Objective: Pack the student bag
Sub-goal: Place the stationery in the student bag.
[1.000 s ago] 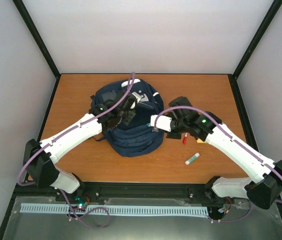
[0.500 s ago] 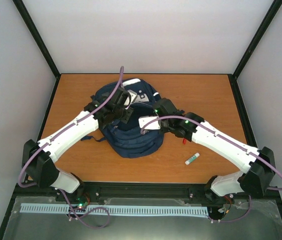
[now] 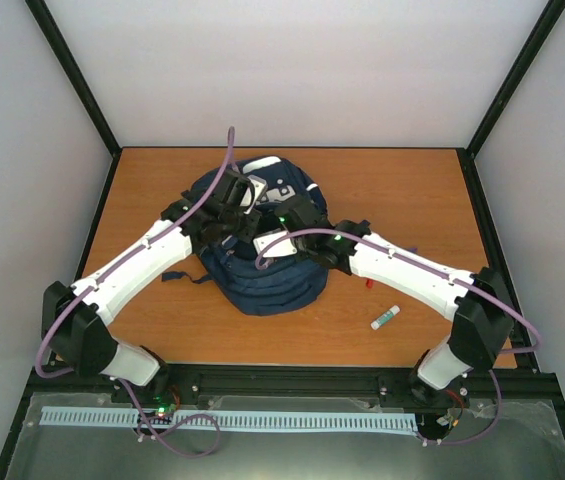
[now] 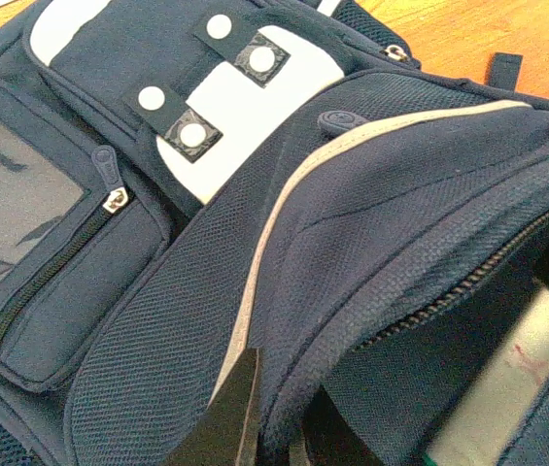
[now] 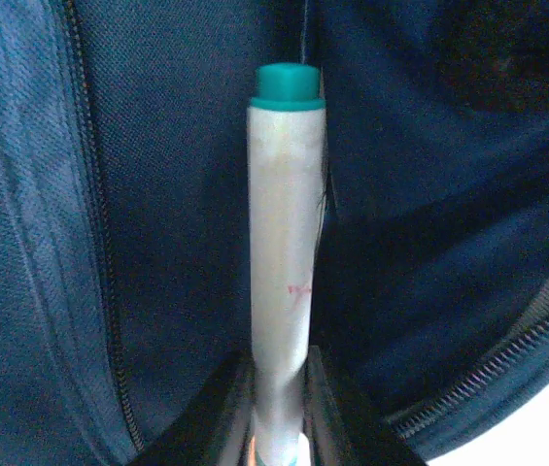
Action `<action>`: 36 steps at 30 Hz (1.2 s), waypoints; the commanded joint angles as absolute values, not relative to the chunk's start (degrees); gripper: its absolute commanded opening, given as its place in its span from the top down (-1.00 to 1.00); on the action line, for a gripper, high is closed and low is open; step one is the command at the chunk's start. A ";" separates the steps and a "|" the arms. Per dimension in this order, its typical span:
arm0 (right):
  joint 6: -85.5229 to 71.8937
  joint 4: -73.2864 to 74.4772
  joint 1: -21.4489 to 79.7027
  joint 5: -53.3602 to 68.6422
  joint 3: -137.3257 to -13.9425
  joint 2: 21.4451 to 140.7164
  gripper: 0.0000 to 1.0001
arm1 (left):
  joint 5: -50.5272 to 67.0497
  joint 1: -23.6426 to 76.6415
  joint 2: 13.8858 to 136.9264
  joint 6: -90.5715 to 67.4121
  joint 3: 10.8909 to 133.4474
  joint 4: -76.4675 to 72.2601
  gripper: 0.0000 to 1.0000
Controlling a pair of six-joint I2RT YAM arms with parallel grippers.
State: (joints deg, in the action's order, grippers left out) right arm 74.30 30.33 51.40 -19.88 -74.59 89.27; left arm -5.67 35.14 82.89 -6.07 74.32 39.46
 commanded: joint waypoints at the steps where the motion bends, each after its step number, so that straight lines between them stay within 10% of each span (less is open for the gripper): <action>1: 75.56 22.52 52.16 -23.86 -73.94 90.09 0.46 | -5.49 34.54 79.63 -8.69 77.51 35.14 0.98; 19: 51.09 35.96 32.83 -4.04 -68.63 75.91 0.14 | -6.87 34.54 79.59 -8.34 75.53 33.85 0.99; 26: 36.99 35.91 18.40 3.72 -61.53 72.86 -0.98 | -9.00 34.54 80.01 -9.40 75.13 33.93 0.98; 36: 35.53 48.05 13.97 7.13 -63.56 79.97 -0.72 | -9.38 34.50 81.89 -10.62 76.64 36.29 0.98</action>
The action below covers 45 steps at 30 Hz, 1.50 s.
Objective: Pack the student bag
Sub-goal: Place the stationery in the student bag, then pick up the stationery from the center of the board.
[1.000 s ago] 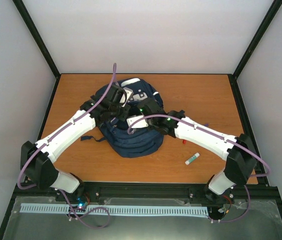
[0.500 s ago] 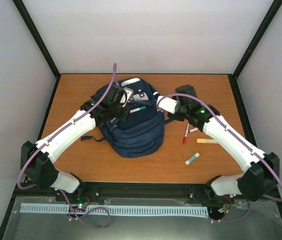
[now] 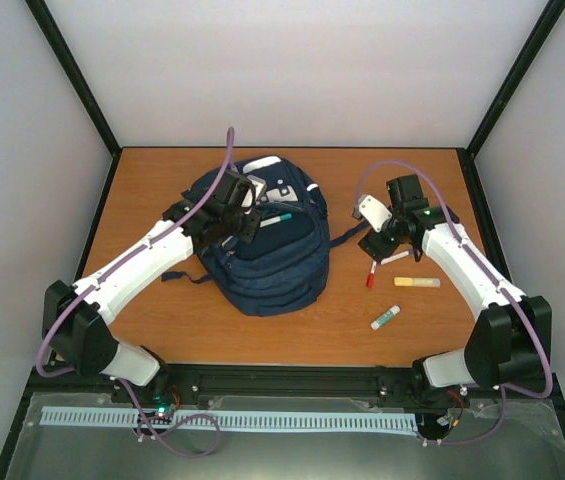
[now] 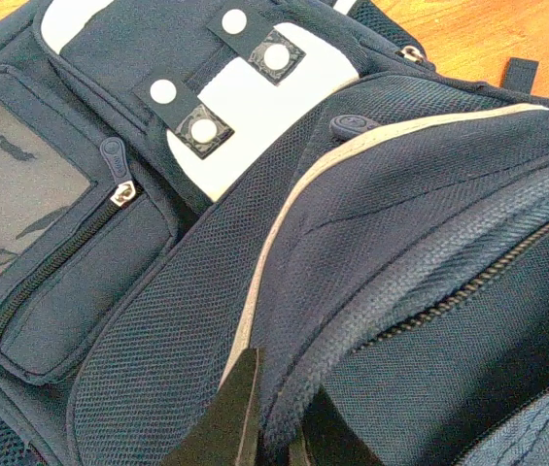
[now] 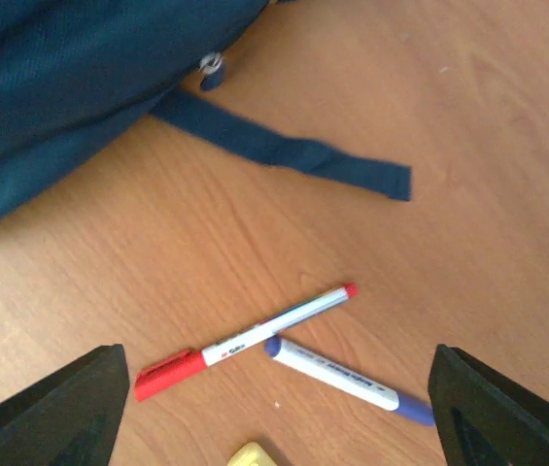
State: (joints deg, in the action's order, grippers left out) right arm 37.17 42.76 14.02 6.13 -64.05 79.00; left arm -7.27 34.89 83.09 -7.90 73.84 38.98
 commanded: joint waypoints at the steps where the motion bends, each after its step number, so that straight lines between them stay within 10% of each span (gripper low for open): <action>1: 35.60 48.26 13.25 6.67 -62.50 79.49 -0.68 | -9.59 34.54 81.67 -10.78 76.44 36.01 0.98; 45: 60.31 56.30 -7.76 3.93 -60.73 95.49 -0.46 | -8.80 34.54 82.02 -13.71 78.39 38.67 0.98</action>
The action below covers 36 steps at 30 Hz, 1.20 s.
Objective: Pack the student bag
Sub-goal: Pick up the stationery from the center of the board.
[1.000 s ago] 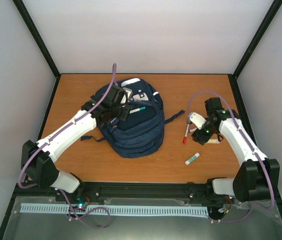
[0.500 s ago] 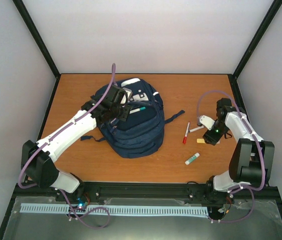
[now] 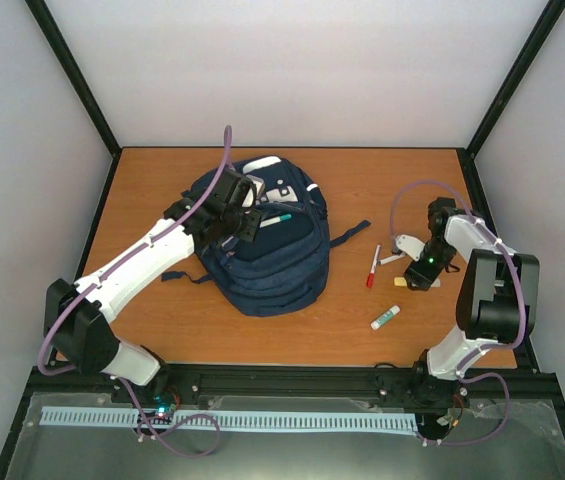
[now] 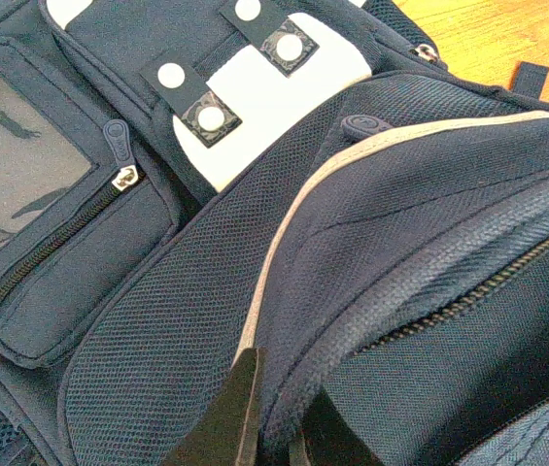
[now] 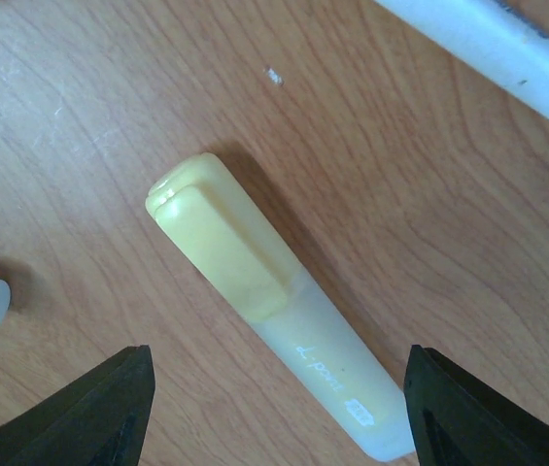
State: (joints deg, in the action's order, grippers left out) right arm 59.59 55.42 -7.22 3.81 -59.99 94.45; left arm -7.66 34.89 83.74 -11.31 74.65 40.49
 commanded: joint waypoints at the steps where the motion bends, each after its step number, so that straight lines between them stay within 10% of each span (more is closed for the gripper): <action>1: 60.15 56.26 -7.76 3.85 -60.61 95.83 -0.46 | -8.74 34.54 81.98 -13.71 78.40 38.72 0.98; 36: 49.12 63.19 -6.63 6.39 -66.99 95.37 -0.18 | -4.98 34.54 82.24 -13.89 78.84 39.15 0.98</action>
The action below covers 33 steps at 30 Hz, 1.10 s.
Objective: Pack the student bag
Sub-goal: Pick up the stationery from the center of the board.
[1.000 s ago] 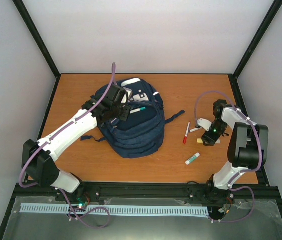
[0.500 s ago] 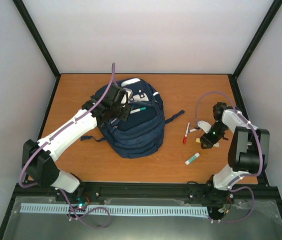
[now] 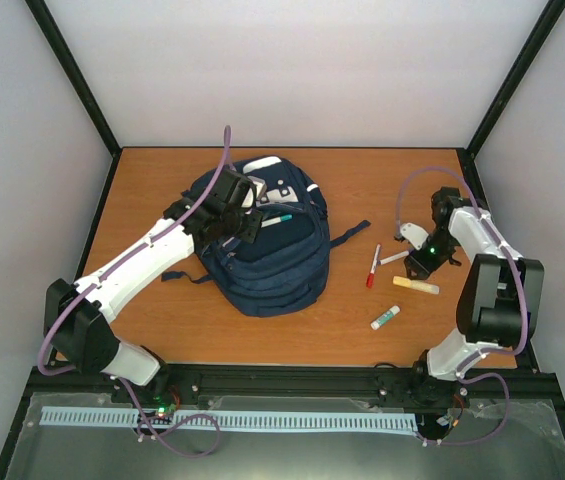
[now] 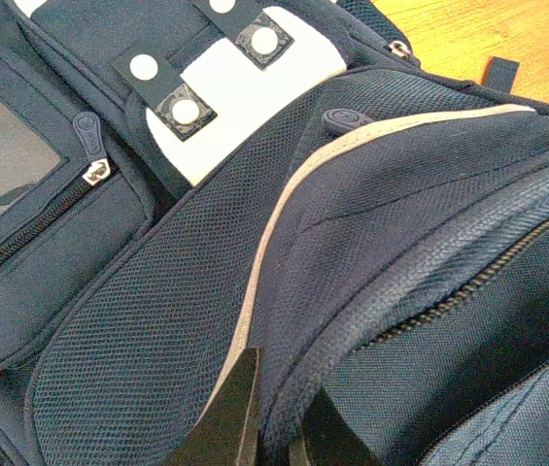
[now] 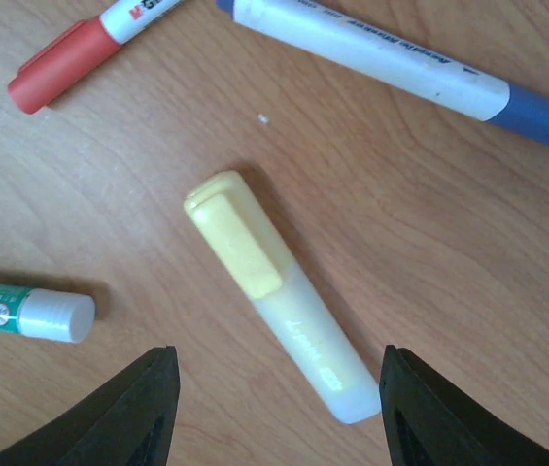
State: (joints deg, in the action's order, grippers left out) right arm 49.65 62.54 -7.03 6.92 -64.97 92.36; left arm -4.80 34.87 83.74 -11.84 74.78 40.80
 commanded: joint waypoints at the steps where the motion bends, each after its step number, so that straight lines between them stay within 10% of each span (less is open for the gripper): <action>1: 49.20 62.98 -6.33 6.21 -66.96 95.74 -0.18 | -5.08 34.54 82.23 -13.89 78.90 39.22 0.99; 15: 50.19 54.18 -3.26 -1.82 -59.52 99.32 -0.22 | -4.90 34.58 82.06 -13.36 78.83 39.33 0.98; 33: 44.64 52.95 -1.37 -0.70 -58.18 100.65 0.51 | -4.92 34.53 82.31 -13.18 78.95 39.60 0.98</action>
